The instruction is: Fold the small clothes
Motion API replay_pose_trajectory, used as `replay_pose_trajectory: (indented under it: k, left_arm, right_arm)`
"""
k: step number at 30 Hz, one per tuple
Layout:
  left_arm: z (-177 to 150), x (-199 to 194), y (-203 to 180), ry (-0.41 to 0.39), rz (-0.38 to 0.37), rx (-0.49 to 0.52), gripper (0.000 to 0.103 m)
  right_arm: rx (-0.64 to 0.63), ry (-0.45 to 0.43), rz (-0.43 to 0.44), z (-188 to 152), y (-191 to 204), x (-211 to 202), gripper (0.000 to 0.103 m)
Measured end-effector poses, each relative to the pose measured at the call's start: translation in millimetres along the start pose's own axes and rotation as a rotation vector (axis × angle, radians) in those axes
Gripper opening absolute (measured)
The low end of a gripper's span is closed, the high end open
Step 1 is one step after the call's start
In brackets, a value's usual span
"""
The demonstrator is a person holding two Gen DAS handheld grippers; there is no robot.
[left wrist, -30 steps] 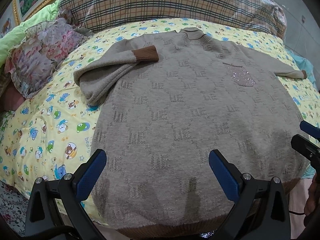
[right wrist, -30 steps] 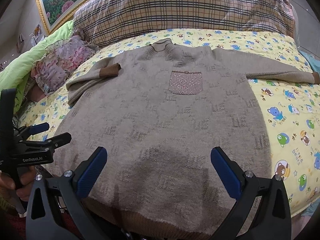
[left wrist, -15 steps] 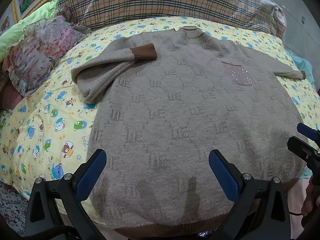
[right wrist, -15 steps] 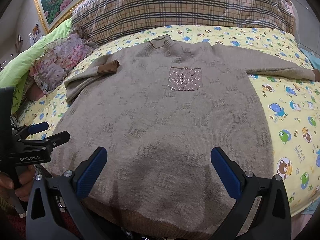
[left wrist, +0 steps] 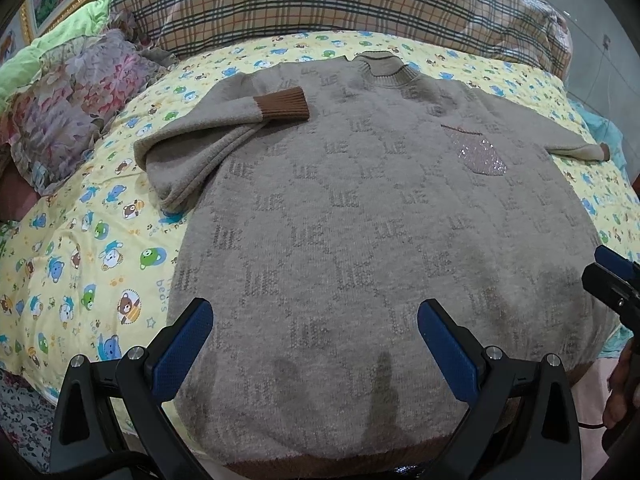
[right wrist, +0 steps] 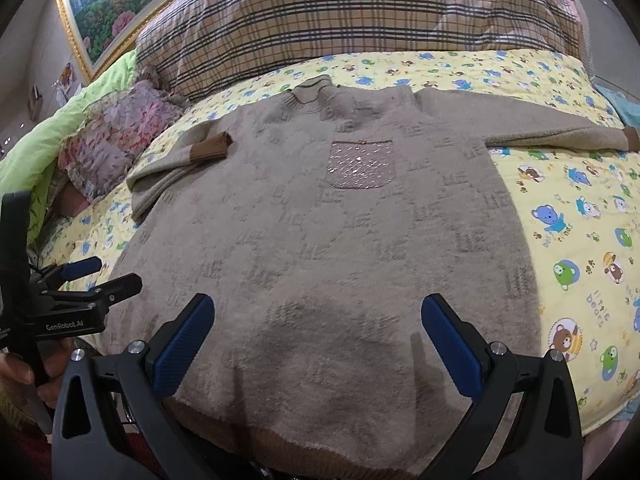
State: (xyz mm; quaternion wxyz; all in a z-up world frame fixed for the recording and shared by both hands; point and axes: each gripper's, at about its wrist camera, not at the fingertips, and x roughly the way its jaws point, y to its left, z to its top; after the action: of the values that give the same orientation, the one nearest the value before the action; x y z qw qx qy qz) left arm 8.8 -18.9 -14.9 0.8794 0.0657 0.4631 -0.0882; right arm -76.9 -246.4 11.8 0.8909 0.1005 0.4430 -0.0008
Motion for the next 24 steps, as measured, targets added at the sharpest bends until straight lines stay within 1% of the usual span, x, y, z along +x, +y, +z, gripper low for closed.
replay_pose_trajectory:
  k: [7, 12, 18, 22, 24]
  left_arm:
    - [15.3, 12.1, 0.5, 0.024, -0.013, -0.007, 0.102]
    - [33.2, 20.9, -1.4, 0.02, -0.019, -0.003, 0.102]
    - [61.4, 31.6, -8.7, -0.001, -0.023, 0.024, 0.102]
    - [83.9, 40.8, -13.6, -0.015, -0.035, 0.038, 0.102]
    - [95.4, 46.9, -16.3, -0.011, -0.041, 0.039, 0.102]
  right_arm:
    - [0.069, -0.011, -0.025, 8.8, -28.7, -1.7, 0.103]
    - [0.132, -0.032, -0.058, 21.6, -61.3, -7.8, 0.103]
    - [0.226, -0.091, -0.134, 48.0, -119.3, -20.2, 0.103]
    - [0.312, -0.137, -0.214, 73.5, -173.1, -27.6, 0.103]
    - [0.366, -0.145, -0.254, 85.8, -200.4, -30.8, 0.103]
